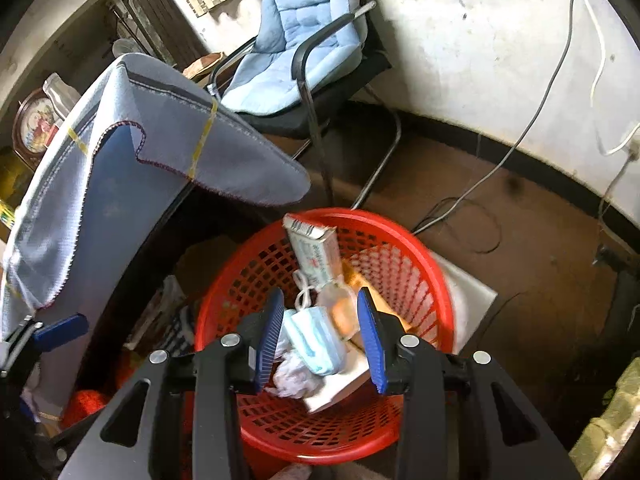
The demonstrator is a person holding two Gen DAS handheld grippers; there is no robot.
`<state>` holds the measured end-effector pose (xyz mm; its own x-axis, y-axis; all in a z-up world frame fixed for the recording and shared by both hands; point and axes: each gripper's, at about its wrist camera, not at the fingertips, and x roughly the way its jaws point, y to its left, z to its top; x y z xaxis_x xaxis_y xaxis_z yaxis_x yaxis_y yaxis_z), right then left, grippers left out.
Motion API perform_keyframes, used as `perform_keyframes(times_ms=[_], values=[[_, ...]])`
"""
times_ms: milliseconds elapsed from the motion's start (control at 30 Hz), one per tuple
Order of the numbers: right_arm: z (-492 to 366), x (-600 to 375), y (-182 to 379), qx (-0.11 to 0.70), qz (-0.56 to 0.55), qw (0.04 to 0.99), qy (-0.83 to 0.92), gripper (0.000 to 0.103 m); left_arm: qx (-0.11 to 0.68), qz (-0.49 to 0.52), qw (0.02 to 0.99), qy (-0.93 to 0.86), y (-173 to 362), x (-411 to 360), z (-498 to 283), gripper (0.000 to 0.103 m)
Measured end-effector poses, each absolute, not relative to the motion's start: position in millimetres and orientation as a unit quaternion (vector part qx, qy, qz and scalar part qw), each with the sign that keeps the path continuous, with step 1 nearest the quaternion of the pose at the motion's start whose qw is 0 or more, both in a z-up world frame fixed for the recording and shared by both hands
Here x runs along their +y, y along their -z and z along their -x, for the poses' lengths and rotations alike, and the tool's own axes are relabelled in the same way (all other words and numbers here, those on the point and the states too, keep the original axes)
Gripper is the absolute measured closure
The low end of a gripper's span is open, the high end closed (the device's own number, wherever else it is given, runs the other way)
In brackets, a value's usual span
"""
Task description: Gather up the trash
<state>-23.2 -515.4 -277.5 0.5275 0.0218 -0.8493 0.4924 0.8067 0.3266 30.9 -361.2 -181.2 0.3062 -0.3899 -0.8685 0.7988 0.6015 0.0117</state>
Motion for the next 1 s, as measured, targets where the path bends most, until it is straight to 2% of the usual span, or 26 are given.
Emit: perform_keyframes(times_ms=[100,167,233,400,600,700,1000], values=[[26,-515,266,0.454,-0.265,0.837,0.154,0.061,0.431,-0.238,0.782,0.381,179,-364,-28,0.007],[30,-517,257,0.444,-0.263,0.840,0.167,0.050,0.418,-0.246,0.791,0.373,178,-366,-28,0.007],[37,-519,250,0.437,-0.261,0.843,0.174,0.046,0.409,-0.252,0.796,0.368,177,-370,-29,0.007],[63,-526,252,0.445,-0.246,0.837,0.204,0.043,0.426,-0.241,0.790,0.371,184,-388,-38,0.007],[80,-534,271,0.456,-0.295,0.818,0.187,0.042,0.472,-0.240,0.763,0.371,214,-402,-42,0.007],[79,-529,271,0.455,-0.283,0.823,0.188,0.036,0.491,-0.235,0.760,0.354,225,-399,-49,0.007],[74,-516,267,0.459,-0.230,0.830,0.216,0.033,0.446,-0.291,0.787,0.311,236,-406,-47,0.007]])
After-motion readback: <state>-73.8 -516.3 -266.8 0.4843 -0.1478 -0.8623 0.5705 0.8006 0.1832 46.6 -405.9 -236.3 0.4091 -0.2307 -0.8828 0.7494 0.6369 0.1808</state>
